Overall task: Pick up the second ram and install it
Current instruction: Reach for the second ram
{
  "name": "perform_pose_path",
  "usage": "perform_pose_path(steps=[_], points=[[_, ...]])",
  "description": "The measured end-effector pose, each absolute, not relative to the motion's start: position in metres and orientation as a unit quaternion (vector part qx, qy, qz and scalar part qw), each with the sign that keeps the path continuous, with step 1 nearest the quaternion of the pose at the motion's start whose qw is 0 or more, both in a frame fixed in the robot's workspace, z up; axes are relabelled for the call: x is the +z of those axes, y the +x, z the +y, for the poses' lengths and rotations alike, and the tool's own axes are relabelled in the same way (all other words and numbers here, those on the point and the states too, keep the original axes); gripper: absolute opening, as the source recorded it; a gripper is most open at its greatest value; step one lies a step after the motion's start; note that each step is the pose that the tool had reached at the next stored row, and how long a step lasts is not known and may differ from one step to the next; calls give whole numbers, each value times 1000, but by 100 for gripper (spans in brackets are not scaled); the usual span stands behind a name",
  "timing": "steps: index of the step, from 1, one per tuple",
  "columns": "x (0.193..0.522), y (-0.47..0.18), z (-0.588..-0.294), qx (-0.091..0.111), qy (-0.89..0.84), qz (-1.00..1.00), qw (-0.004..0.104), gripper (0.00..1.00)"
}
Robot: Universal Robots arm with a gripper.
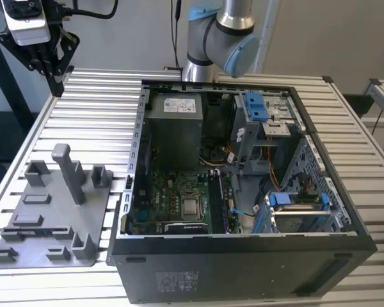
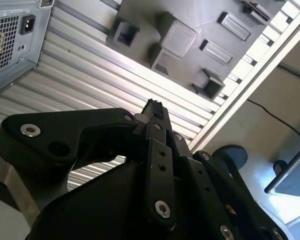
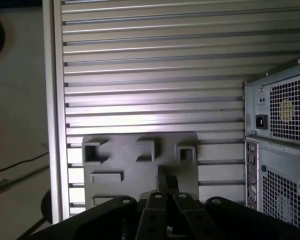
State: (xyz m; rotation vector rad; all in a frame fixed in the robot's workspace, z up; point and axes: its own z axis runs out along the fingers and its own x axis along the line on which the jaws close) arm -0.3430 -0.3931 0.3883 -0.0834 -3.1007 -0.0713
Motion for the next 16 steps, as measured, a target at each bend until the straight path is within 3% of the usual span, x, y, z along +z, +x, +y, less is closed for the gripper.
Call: perform_pose_path(steps=[16], points=[[387,-381,-392,-23,-14,-999,20,11]])
